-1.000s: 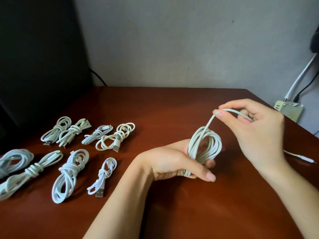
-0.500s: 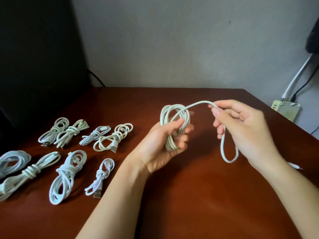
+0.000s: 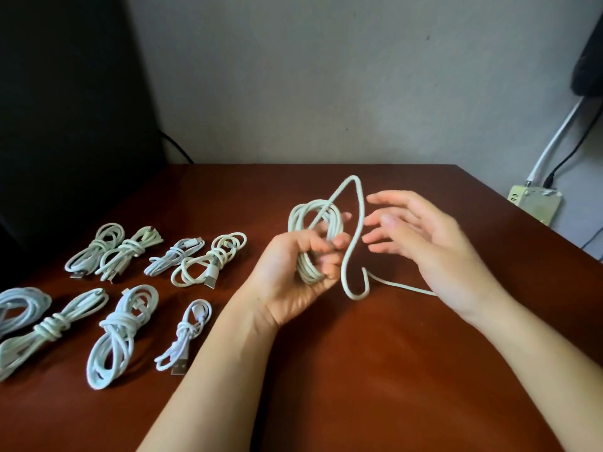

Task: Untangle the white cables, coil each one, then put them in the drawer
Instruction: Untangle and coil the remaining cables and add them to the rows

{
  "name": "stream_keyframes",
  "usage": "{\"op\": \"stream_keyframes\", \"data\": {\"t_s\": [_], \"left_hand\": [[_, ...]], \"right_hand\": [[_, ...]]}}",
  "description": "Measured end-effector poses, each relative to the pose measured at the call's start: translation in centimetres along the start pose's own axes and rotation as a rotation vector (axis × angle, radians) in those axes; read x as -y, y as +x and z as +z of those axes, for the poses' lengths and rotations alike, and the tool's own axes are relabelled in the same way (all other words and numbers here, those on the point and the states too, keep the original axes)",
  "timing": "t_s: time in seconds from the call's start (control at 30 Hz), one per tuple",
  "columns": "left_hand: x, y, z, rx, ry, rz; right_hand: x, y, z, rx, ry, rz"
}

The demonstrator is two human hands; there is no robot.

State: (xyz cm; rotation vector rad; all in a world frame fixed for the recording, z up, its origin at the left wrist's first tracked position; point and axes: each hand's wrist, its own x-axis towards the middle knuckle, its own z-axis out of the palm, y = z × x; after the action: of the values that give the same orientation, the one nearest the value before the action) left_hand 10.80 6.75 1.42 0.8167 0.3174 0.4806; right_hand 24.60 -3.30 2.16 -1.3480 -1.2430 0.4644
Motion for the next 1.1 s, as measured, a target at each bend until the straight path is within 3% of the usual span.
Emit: {"op": "stream_keyframes", "data": {"t_s": [0.13,0.37,0.67,0.77,0.9,1.1], "left_hand": [[0.8,0.3,0.2,0.018,0.226,-0.058],[1.2,0.6,0.0,0.056,0.355,-0.086],[1.5,0.5,0.1,-0.024,0.606,-0.056],[1.1,0.3,0.3,-0.040,0.501,-0.037],[0.4,0.3,0.4,-0.029,0.127,0.054],[-0.3,0.0,0.6,-0.057,-0.172,0.129]], "right_hand": [[0.4,-0.1,0.6,0.030,0.191,0.025],[1.2,-0.1,0.5,-0.049,0.334,0.110],[1.9,-0.4,0.6,0.050,0.522,0.246],[1.8,-0.4,0.4,0.009,0.455,0.284],[1.5,-0.1,-0.4,-0.090,0.335,0.276],[1.3,-0.5,1.0,-0.043,0.260,0.291]]}}
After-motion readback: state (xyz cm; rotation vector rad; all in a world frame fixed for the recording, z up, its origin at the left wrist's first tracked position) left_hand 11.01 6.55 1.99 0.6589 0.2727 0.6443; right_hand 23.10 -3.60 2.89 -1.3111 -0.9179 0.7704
